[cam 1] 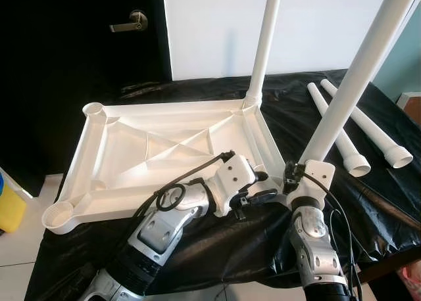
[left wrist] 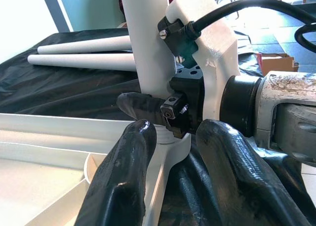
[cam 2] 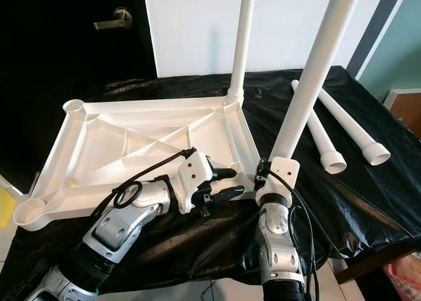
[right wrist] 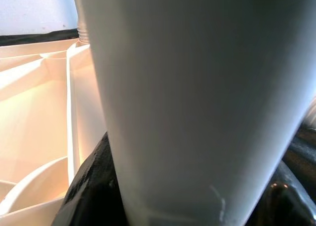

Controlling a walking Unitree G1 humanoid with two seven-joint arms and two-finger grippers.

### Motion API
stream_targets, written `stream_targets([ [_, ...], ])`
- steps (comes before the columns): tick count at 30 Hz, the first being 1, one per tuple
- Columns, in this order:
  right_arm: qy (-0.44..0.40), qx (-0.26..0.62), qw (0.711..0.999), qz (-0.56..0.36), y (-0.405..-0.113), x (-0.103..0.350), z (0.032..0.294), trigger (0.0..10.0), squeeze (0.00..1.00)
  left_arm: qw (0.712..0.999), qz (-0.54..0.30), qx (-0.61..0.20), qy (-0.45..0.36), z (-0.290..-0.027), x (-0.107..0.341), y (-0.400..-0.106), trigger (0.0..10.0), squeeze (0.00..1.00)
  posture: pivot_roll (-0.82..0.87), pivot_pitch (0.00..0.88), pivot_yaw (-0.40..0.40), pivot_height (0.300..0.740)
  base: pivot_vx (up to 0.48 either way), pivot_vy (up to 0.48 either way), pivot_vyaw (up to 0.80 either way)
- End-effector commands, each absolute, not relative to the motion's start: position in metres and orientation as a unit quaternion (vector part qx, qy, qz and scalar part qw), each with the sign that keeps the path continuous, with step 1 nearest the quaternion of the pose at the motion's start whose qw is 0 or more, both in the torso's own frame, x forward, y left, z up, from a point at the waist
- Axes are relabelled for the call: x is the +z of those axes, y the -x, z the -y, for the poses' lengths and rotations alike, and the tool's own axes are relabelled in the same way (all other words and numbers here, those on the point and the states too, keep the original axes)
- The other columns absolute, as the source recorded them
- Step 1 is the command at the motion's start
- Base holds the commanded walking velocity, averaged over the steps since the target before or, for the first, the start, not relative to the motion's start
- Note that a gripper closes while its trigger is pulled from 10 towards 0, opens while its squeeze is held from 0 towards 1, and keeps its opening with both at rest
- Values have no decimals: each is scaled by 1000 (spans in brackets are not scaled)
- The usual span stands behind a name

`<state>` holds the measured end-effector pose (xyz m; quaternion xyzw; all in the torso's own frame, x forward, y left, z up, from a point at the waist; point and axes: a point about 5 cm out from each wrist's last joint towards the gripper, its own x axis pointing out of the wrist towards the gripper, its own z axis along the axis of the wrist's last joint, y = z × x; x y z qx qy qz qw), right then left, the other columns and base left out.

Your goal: Building children table

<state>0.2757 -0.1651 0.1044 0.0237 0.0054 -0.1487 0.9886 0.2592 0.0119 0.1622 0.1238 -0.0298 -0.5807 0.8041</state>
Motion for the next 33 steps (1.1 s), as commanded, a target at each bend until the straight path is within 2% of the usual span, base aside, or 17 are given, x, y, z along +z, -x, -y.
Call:
stream_targets([
  [1, -25, -162, 985, -53, -271, 87, 167, 10000, 0, 797, 27, -591, -122, -12, 162, -257, 10000, 0, -24, 0, -17, 740, 0, 0, 0],
  [7, -31, -160, 986, -46, -272, 90, 163, 10000, 0, 795, 27, -593, -121, -11, 161, -255, 10000, 0, -25, 0, -18, 740, 0, 0, 0],
  [8, -36, -151, 987, -38, -272, 93, 162, 10000, 1000, 795, 27, -593, -121, -11, 161, -255, 10000, 0, -24, 0, -21, 740, 0, 0, 0],
  [16, -42, -116, 992, -3, -271, 103, 167, 10000, 1000, 795, 27, -593, -122, -11, 161, -255, 10000, 0, -30, 0, -20, 740, 0, 0, 0],
  [17, -29, -92, 995, 13, -270, 107, 176, 10000, 1000, 794, 27, -595, -122, -10, 161, -255, 10000, 0, -33, 0, -18, 740, 0, 0, 0],
  [22, -14, -60, 998, 20, -268, 107, 183, 10000, 1000, 793, 28, -596, -122, -9, 161, -256, 10000, 0, -36, 0, -15, 740, 0, 0, 0],
  [23, -12, -45, 999, 21, -267, 107, 185, 10000, 894, 793, 28, -596, -122, -9, 162, -256, 10000, 0, -37, 0, -14, 740, 0, 0, 0],
  [25, -12, -45, 999, 21, -267, 107, 185, 10000, 894, 793, 28, -596, -122, -9, 162, -256, 10000, 0, -37, 0, -14, 740, 0, 0, 0],
  [26, -10, -16, 1000, 23, -267, 107, 187, 10000, 0, 793, 28, -597, -123, -9, 162, -256, 10000, 0, -39, 0, -12, 740, 0, 0, 0],
  [27, -10, -16, 1000, 23, -267, 107, 187, 10000, 0, 793, 28, -597, -123, -9, 162, -256, 10000, 0, -39, 0, -12, 740, 0, 0, 0],
  [33, 14, 113, 993, 32, -274, 113, 193, 10000, 0, 791, 28, -600, -120, -8, 163, -257, 10000, 0, -45, 0, -3, 740, 0, 0, 0],
])
